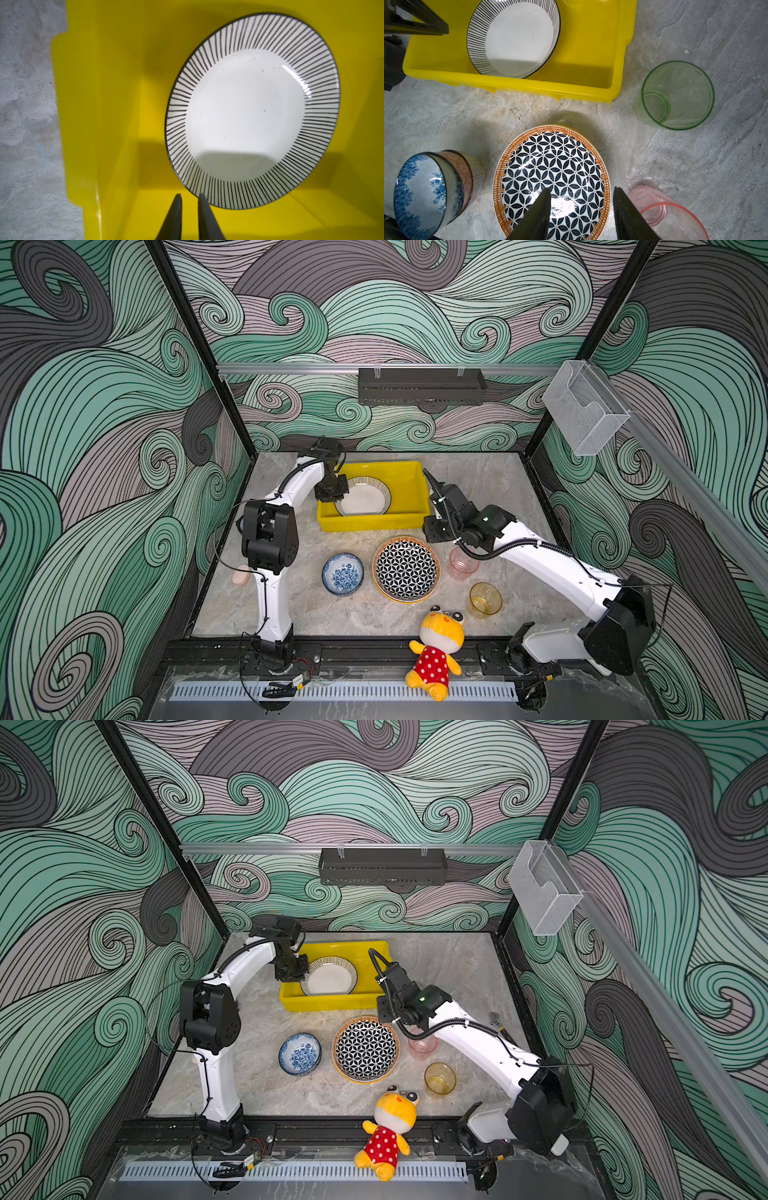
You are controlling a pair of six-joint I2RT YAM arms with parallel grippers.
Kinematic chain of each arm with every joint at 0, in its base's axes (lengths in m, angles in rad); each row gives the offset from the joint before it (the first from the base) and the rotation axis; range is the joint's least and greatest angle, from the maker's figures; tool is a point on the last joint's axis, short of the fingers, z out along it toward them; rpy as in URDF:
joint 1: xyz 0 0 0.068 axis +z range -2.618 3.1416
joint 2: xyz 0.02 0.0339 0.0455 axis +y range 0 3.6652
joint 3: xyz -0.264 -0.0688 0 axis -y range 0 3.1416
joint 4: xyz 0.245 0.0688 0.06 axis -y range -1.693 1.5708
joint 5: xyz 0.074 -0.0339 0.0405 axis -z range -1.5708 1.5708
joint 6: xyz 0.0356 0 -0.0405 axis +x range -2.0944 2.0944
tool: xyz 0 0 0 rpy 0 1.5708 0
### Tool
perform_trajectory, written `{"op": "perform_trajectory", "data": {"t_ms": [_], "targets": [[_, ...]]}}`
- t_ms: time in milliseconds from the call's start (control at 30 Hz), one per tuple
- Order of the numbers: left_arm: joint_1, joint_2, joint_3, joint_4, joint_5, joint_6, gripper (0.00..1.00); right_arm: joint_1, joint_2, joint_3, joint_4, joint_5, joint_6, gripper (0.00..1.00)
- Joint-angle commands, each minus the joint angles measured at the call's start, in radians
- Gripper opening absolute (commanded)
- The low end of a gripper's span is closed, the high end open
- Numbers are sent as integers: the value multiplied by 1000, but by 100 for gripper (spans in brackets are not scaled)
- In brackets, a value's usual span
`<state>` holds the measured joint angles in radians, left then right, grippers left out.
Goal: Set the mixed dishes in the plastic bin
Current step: 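Open the left gripper and lift it off the plate in the bin, then move the left gripper toward the patterned plate stack while the right gripper approaches it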
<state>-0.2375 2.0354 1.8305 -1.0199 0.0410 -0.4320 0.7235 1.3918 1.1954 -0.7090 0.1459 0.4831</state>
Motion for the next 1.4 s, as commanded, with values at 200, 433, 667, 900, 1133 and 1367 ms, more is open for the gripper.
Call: {"op": "perform_trajectory", "data": {"t_ms": [200, 433, 667, 900, 1133, 1367], "targets": [[-54, -165, -50, -48, -28, 39, 20, 21, -28, -45, -47, 2, 40, 50], [-108, -283, -142, -22, 8, 50, 21, 37, -37, -75, -62, 22, 59, 50], [-173, -392, -239, -5, 45, 67, 22, 50, -40, -107, -61, 40, 71, 49], [-217, -453, -336, 43, 108, 46, 22, 69, -6, -118, -62, 55, 76, 44], [-273, -461, -364, 24, 121, 62, 23, 90, 40, -108, -88, 110, 72, 39], [-328, -506, -452, 103, 165, 91, 24, 89, 85, -118, -87, 124, 66, 35]]}}
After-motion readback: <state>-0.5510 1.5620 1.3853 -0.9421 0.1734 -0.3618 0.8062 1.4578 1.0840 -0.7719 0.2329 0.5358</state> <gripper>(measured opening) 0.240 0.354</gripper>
